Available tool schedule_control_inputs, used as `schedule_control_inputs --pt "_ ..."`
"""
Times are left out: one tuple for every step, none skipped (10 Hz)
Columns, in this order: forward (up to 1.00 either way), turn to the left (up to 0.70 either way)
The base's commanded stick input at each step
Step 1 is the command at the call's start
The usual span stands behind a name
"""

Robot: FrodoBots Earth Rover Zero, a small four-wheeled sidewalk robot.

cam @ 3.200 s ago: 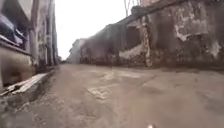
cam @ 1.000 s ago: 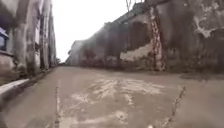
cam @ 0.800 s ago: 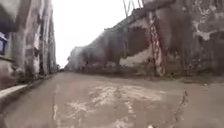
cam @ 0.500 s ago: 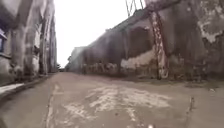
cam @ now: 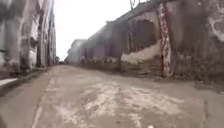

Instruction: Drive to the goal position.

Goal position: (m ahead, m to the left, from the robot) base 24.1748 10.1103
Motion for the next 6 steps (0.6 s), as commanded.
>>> schedule_control_inputs --pt "0.5 0.0" --pt "0.5 0.0" --pt "0.5 0.0" --pt "0.5 0.0" --pt "0.5 0.0" --pt "0.5 0.0"
